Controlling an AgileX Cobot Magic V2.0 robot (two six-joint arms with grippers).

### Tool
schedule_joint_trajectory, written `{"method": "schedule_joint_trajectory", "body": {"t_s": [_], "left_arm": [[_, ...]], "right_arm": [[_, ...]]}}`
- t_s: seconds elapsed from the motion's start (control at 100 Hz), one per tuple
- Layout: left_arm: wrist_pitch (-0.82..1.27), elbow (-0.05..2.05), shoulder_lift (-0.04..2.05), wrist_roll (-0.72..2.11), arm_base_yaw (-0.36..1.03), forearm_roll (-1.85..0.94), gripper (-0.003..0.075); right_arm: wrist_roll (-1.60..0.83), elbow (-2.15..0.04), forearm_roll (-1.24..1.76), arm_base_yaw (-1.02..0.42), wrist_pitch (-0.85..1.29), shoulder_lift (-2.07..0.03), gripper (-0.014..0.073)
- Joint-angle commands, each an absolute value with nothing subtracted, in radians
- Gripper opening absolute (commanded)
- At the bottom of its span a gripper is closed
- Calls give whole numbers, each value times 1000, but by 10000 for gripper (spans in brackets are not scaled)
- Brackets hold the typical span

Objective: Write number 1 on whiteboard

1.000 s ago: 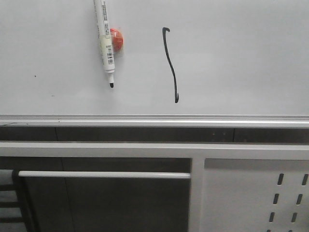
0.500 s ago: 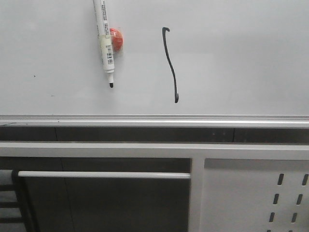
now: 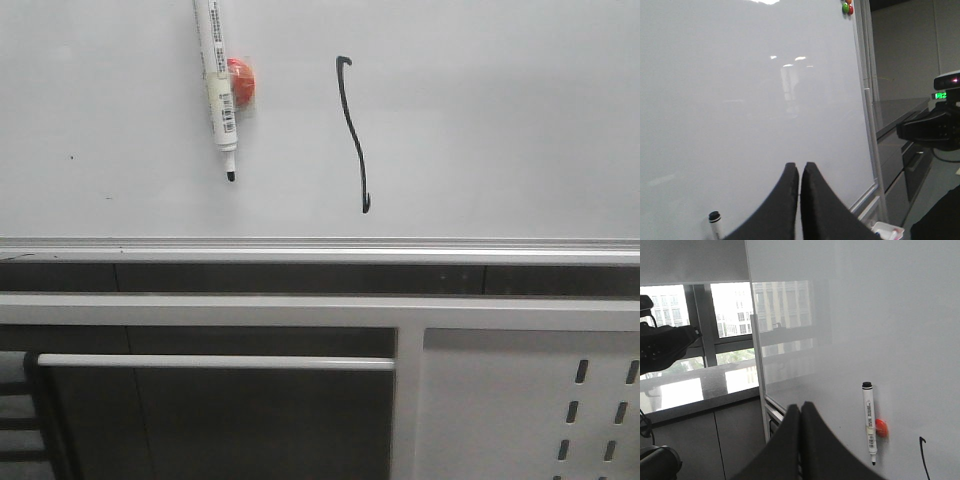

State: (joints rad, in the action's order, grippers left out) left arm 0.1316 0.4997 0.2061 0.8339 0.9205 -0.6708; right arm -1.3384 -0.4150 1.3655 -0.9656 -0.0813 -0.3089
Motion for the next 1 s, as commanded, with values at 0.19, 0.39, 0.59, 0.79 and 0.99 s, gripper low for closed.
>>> {"method": "schedule_joint_trajectory", "body": {"t_s": [0.19,0.39,0.59,0.79,0.99], "left_arm": [[-131,261,207,609,781,-291,-18],[-224,53,130,272,531,-170,-18],[-103,-28,13,214,373,-171,-18],[141,-28,-32,177,205,-186,-18],[283,-28,-32,142,118,-186,-18]], "right_arm": [[-1347,-441,1360,-957,-92,-317,-62],[-1347,-441,1360,-957,-92,-317,-62],[-1347,-441,1360,-957,-92,-317,-62],[-1347,-441,1360,-957,-92,-317,-62],[-1347,-441,1360,-957,-92,-317,-62]]}}
